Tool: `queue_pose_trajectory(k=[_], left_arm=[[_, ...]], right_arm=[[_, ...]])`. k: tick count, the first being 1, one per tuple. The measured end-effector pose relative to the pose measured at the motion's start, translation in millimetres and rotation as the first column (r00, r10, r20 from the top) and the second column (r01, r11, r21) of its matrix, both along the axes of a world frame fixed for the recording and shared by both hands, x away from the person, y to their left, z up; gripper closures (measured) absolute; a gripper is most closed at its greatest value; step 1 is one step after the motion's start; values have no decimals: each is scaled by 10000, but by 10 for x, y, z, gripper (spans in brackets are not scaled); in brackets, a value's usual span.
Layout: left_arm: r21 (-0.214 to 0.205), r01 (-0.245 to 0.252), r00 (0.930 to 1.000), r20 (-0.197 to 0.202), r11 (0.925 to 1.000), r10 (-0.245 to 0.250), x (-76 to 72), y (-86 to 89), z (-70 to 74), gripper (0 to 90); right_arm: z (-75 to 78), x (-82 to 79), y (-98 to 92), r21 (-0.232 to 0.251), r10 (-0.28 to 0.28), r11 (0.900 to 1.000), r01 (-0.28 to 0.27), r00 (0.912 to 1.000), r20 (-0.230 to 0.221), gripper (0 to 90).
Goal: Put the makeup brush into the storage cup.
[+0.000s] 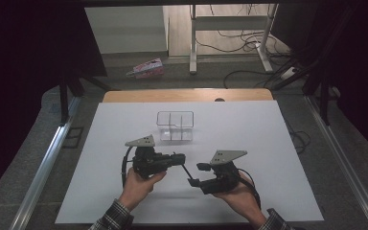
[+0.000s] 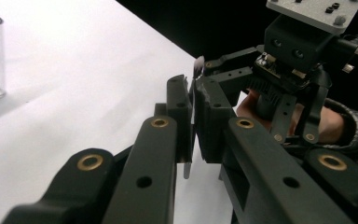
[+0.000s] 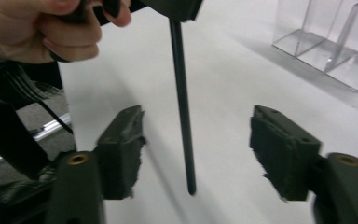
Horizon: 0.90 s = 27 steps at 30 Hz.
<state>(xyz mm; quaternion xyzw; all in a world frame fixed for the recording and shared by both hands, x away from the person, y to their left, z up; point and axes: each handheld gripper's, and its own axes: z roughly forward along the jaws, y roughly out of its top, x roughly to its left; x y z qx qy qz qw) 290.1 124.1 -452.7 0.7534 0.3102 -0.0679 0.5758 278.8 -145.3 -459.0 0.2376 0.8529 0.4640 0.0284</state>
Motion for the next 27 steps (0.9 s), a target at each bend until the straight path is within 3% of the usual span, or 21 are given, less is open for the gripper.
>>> queue_pose_trajectory(k=[7,13,27], left_arm=[[232,-252,9996,154,9994,249,-9,55,4,852],[607,-378,9986,382,9974,356,-23,57,16,852],[1005,-973,9928,790,9902,896,-44,169,65,852]], right_arm=[[-32,38,-33,-368,-154,9992,159,9998,141,155],[-105,47,-16,-1073,-50,9942,62,9999,119,23],[-151,69,-120,-1595,-219,9870,216,9998,-1,0]])
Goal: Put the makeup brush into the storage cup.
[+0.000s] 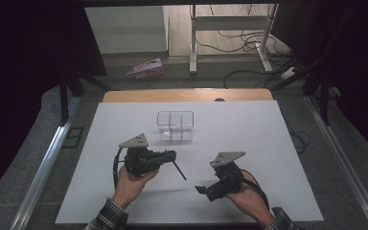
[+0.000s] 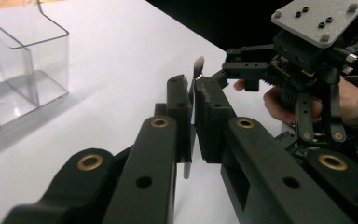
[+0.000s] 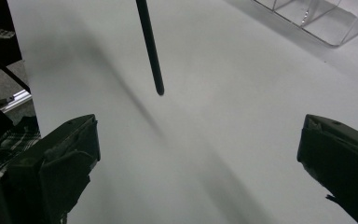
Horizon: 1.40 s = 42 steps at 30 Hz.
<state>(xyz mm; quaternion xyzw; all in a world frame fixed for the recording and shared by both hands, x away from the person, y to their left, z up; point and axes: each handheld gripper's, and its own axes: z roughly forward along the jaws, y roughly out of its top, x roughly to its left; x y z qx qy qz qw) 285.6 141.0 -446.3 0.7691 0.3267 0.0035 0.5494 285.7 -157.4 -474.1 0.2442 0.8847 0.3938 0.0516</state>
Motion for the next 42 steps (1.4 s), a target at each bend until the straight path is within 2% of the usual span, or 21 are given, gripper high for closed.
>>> queue_pose_trajectory(k=[7,18,22,33,42], left_arm=[[303,-299,9995,148,9991,294,-11,49,15,852],[690,-756,9965,413,9948,728,-13,129,40,852],[786,-889,9952,476,9929,854,-13,148,49,852],[1108,-1340,9895,697,9848,1268,9,226,88,852],[1384,-1686,9833,918,9759,1569,39,301,126,852]], right_arm=[[26,-33,-46,-254,130,9996,-119,9990,438,8],[13,-57,-153,-540,-58,9985,72,9996,277,10],[26,-75,-184,-561,-60,9984,83,9992,403,10],[12,-98,-318,-812,-178,9964,233,9975,677,8],[3,-111,-431,-685,-470,9963,515,9968,652,0]])
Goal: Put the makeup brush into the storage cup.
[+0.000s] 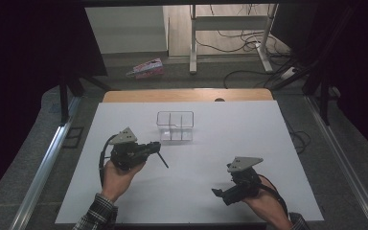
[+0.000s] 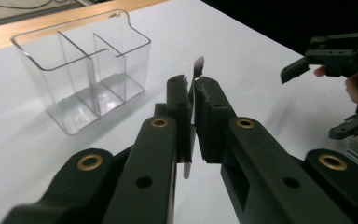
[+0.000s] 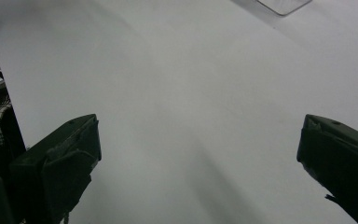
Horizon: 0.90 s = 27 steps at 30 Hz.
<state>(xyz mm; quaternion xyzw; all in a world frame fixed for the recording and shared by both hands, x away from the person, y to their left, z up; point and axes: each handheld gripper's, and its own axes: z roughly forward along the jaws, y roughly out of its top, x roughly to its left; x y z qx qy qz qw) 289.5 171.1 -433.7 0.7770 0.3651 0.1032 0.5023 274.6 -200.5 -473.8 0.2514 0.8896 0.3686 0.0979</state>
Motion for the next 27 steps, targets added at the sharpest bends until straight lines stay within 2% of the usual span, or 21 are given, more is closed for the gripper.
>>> queue_pose_trajectory(k=[8,18,27], left_arm=[[49,-225,9997,64,9997,225,66,61,37,852],[230,-397,9992,101,9989,395,163,90,87,852],[209,-576,9982,161,9981,572,265,126,159,852]], right_arm=[[-13,2,-122,-121,-246,9996,246,9997,-15,0],[-45,-28,-251,-490,-341,9982,343,9994,36,3],[-17,-35,-460,-287,-1113,9933,1117,9937,131,6]])
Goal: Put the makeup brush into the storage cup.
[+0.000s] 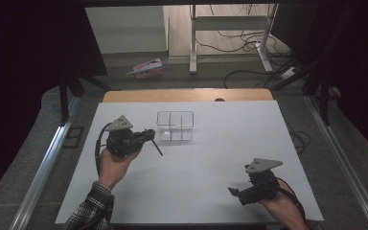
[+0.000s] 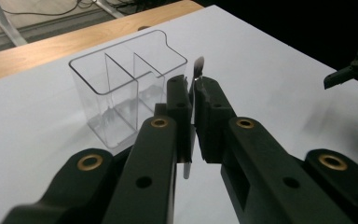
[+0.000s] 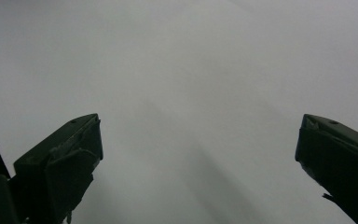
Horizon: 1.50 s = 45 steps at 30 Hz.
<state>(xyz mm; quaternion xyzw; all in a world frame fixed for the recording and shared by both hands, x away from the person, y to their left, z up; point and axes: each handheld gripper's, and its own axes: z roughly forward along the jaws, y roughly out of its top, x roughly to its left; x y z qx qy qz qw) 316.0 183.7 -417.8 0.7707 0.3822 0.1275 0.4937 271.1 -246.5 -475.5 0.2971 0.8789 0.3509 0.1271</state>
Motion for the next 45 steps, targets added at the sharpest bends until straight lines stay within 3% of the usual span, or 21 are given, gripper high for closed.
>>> queue_pose_trajectory(k=[6,16,45], left_arm=[[221,-122,9999,86,9997,120,70,17,65,852],[176,-351,9988,359,9992,345,181,67,184,852],[181,-1106,9884,1066,9937,1081,459,44,450,852]], right_arm=[[-10,-21,-74,-197,-229,9995,231,9997,100,5],[-19,-51,-216,-71,-655,9978,654,9979,-29,0],[-62,-129,-392,-168,-840,9964,836,9962,-244,0]])
